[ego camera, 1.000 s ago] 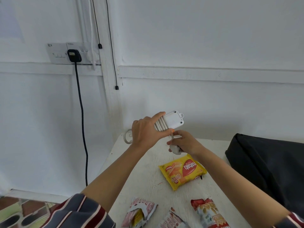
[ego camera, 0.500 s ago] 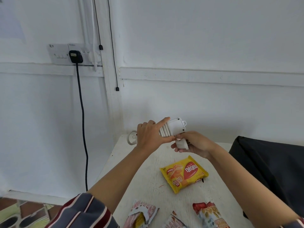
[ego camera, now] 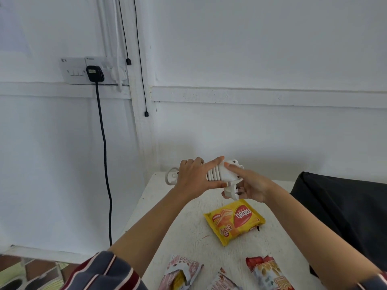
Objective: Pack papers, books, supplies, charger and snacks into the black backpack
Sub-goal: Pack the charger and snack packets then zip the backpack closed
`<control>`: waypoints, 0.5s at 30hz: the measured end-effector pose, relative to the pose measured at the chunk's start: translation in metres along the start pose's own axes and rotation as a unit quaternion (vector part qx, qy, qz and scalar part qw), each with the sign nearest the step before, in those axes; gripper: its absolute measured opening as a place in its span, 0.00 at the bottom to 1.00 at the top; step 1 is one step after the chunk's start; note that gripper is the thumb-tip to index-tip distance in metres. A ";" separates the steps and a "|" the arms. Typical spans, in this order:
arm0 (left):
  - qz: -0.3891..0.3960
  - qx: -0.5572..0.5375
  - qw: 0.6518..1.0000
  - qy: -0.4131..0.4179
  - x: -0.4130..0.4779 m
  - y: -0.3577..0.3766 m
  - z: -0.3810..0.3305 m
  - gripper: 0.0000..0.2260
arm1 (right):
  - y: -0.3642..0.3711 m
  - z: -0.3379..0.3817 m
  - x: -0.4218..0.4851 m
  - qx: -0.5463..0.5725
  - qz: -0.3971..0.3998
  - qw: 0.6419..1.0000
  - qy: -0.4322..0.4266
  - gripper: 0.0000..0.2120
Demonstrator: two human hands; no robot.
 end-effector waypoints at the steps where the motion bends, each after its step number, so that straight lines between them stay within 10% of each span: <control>1: 0.001 0.005 1.000 0.008 -0.001 -0.001 -0.003 0.33 | 0.000 0.000 0.000 -0.015 -0.007 1.000 -0.006 0.25; 15: -0.018 -0.036 0.996 0.082 -0.007 -0.019 -0.044 0.33 | -0.017 -0.007 -0.038 0.017 -0.101 0.993 -0.061 0.22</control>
Point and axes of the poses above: each hand's wrist, its own x-axis towards the middle knuckle, its own y-axis out of the palm, z = x × y, the point moved 6 cm from there along x, towards the middle knuckle, and after that the axes turned 3 degrees about x, right-handed, at the moved point
